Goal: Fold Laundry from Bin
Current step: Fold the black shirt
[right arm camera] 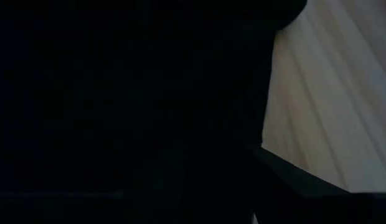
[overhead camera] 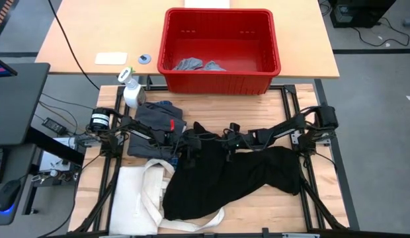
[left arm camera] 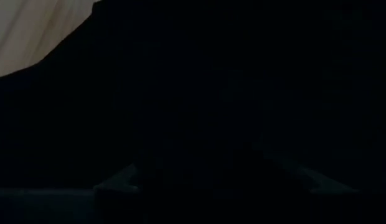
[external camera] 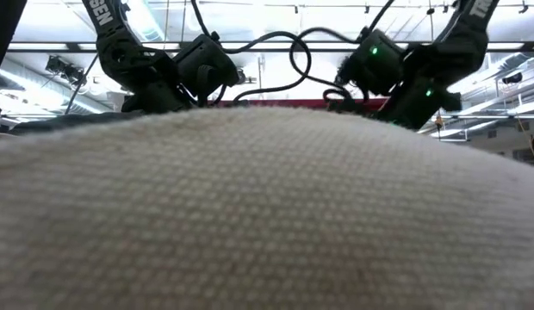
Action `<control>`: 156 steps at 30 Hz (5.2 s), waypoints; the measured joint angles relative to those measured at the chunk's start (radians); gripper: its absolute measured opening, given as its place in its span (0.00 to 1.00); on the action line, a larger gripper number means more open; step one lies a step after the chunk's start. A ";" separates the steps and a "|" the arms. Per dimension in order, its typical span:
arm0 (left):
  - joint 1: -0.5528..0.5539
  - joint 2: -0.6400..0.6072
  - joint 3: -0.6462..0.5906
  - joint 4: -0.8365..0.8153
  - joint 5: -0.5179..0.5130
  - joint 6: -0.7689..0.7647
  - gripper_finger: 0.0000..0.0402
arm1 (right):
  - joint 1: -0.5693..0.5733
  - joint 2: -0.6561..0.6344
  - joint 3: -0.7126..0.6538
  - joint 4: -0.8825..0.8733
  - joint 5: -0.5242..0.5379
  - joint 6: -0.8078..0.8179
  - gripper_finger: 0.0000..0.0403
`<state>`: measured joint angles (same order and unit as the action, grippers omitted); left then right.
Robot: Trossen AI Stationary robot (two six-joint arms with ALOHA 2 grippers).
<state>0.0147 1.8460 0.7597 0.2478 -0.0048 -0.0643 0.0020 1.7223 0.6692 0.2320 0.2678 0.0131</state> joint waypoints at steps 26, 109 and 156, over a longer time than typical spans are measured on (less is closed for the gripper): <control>-0.003 0.000 0.000 -0.003 -0.001 0.001 0.50 | -0.016 -0.005 0.000 0.007 0.071 0.012 0.02; 0.094 -0.364 0.000 -0.370 0.066 0.195 0.50 | -0.030 -0.120 0.256 -1.449 0.254 1.104 0.39; -0.092 -0.379 0.000 -0.359 0.279 0.261 0.50 | 0.310 -0.022 0.363 -1.811 0.180 1.414 0.38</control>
<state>-0.0776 1.4666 0.7601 -0.1110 0.2745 0.1966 0.3123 1.7000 1.0322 -1.5794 0.4482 1.4273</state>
